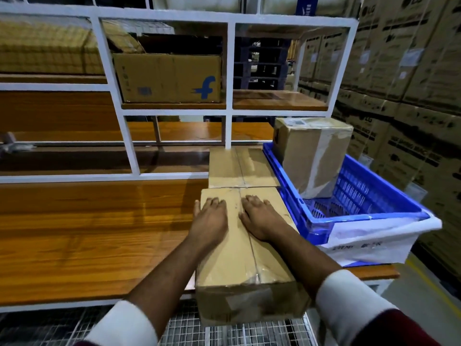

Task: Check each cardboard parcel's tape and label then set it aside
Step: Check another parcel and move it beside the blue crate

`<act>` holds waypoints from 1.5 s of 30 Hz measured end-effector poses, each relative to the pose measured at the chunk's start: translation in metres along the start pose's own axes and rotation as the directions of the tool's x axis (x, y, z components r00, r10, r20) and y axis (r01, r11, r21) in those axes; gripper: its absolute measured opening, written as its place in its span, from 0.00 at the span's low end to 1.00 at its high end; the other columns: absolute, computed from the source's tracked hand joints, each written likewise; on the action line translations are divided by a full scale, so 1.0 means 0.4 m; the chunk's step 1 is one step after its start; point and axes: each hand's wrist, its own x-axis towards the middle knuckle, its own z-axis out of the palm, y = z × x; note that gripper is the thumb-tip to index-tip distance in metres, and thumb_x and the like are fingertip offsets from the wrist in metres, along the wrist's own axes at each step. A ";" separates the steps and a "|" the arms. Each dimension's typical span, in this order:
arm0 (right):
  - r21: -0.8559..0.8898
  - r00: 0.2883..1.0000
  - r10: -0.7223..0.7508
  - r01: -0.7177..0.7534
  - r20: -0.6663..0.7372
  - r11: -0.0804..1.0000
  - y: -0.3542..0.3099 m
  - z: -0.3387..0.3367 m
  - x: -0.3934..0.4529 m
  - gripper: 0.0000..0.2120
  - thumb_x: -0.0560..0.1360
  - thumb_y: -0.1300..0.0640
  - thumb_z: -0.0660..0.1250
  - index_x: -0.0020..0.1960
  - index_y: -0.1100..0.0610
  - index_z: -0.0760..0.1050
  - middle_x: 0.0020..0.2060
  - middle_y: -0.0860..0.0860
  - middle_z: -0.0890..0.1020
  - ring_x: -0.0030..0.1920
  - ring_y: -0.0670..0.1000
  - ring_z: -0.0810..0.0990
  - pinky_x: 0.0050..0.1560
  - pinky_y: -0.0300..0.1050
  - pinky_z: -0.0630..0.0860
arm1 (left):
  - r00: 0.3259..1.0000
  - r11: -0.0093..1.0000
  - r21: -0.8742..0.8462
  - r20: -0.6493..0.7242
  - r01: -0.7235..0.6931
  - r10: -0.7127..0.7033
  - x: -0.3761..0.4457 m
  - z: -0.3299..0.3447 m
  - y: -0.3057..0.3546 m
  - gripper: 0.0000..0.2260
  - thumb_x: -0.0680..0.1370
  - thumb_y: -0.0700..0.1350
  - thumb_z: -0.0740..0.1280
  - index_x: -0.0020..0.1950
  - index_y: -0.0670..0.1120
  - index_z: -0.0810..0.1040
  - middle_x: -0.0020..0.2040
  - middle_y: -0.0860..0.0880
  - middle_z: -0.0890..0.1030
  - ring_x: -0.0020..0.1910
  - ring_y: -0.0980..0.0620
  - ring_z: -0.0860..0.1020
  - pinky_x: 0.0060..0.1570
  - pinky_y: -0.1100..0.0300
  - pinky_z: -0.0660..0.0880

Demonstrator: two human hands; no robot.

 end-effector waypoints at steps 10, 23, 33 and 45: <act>-0.094 1.000 -0.015 0.014 -0.003 0.995 0.027 0.040 0.106 0.28 0.84 0.46 0.45 0.80 0.57 0.50 0.80 0.55 0.53 0.79 0.53 0.50 0.77 0.55 0.48 | 0.993 0.993 0.054 0.054 -0.109 0.106 0.117 0.002 0.006 0.24 0.84 0.52 0.50 0.80 0.46 0.56 0.80 0.47 0.57 0.79 0.49 0.54 0.76 0.53 0.51; -0.079 0.999 0.022 -0.020 0.032 0.997 0.088 -0.043 -0.010 0.27 0.85 0.48 0.48 0.80 0.59 0.52 0.79 0.56 0.56 0.78 0.53 0.54 0.77 0.50 0.53 | 0.990 0.990 0.006 0.007 -0.143 0.143 0.035 -0.005 -0.050 0.23 0.85 0.51 0.50 0.79 0.47 0.58 0.79 0.48 0.60 0.78 0.52 0.56 0.75 0.57 0.52; -0.085 0.995 -0.088 0.091 0.040 0.992 0.016 -0.011 -0.024 0.23 0.84 0.52 0.50 0.77 0.57 0.62 0.76 0.55 0.64 0.76 0.56 0.62 0.72 0.54 0.63 | 0.966 0.967 -0.019 0.044 -0.255 0.256 -0.017 0.006 0.046 0.21 0.85 0.51 0.52 0.78 0.47 0.62 0.78 0.48 0.64 0.77 0.51 0.60 0.76 0.56 0.55; -0.092 0.999 0.031 -0.027 0.043 0.995 0.058 -0.034 -0.101 0.24 0.83 0.51 0.52 0.76 0.60 0.60 0.76 0.59 0.64 0.75 0.57 0.63 0.72 0.54 0.64 | 0.992 0.992 0.039 -0.024 -0.122 0.123 -0.096 -0.016 0.008 0.21 0.84 0.50 0.54 0.76 0.46 0.63 0.76 0.47 0.65 0.76 0.51 0.62 0.74 0.54 0.58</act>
